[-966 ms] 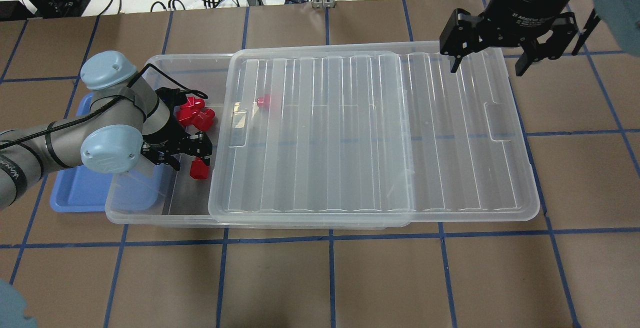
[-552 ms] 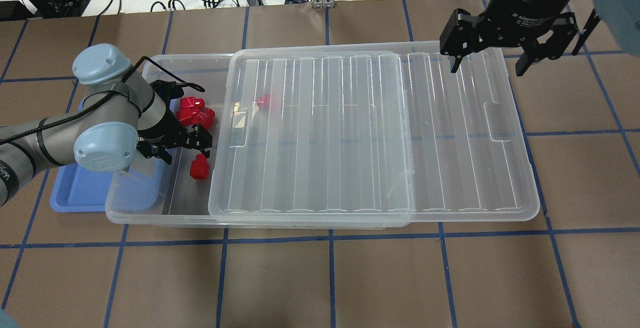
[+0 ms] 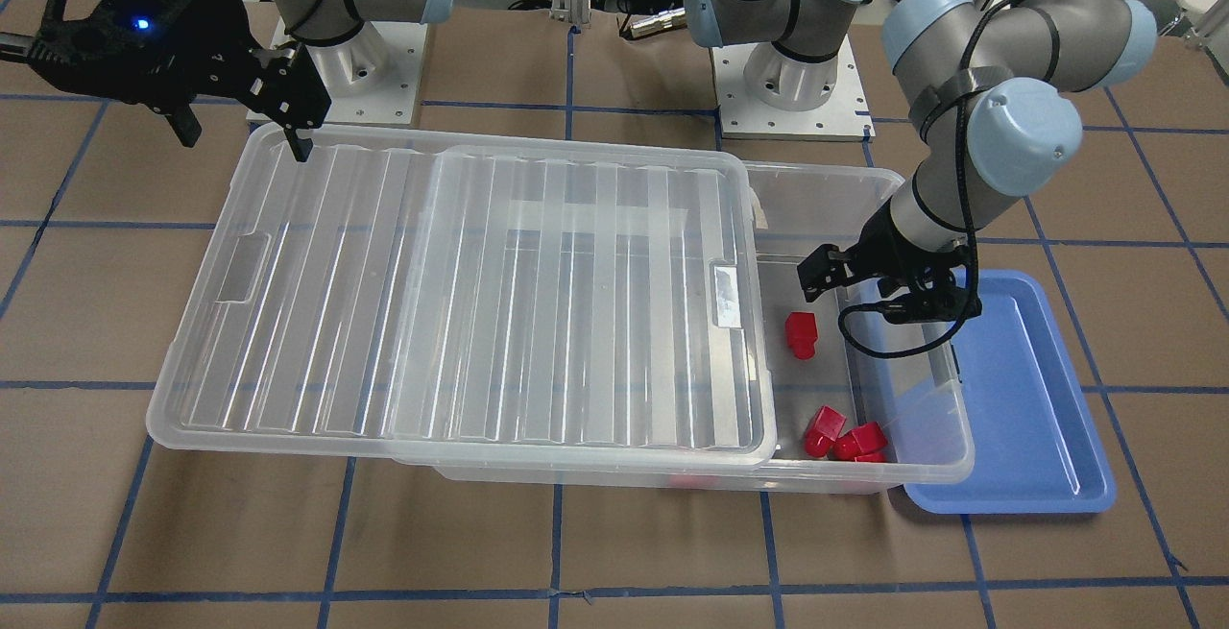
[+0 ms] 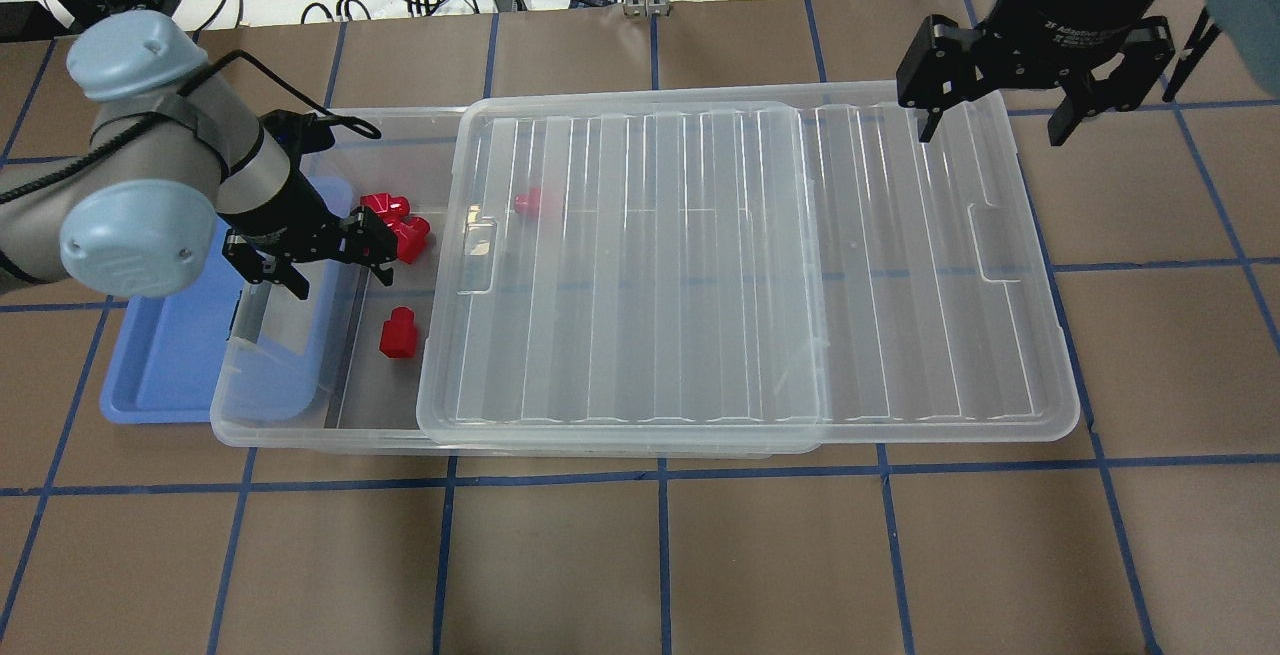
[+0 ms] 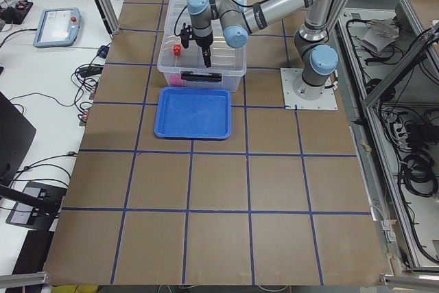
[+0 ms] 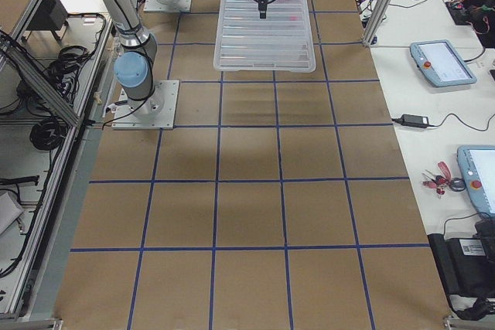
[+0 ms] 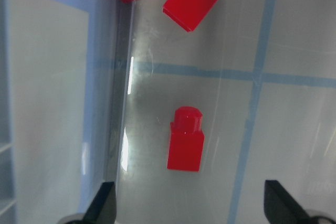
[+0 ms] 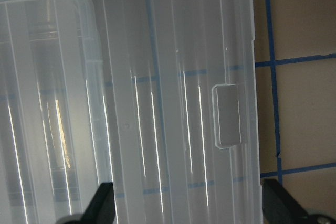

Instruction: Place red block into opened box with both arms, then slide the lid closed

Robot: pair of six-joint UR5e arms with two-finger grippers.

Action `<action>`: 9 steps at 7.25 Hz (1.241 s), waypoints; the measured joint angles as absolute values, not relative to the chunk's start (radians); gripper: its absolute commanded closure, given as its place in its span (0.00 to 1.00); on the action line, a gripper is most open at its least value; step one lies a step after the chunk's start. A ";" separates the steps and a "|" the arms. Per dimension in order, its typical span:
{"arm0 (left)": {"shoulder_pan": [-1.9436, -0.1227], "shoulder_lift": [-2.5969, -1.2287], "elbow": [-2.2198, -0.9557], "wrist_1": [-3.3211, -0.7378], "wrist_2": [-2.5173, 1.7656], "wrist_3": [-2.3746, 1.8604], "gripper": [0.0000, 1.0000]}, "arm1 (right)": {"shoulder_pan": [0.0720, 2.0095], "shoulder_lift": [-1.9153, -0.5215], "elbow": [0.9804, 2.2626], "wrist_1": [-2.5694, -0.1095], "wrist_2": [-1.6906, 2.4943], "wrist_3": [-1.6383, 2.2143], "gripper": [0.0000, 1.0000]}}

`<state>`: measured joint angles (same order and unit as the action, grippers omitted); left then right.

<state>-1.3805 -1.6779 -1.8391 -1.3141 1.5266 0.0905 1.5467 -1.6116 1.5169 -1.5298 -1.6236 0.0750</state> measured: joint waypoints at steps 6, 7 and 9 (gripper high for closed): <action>-1.433 -1.536 -1.544 -1.678 1.568 0.083 0.00 | 1.250 -1.618 1.667 -1.598 -1.684 -0.288 0.04; -1.472 -1.531 -1.547 -1.681 1.569 0.075 0.00 | 1.215 -1.618 1.747 -1.670 -1.682 -0.295 0.03; -1.530 -1.528 -1.561 -1.672 1.568 0.068 0.00 | 1.188 -1.619 1.910 -1.867 -1.678 -0.298 0.02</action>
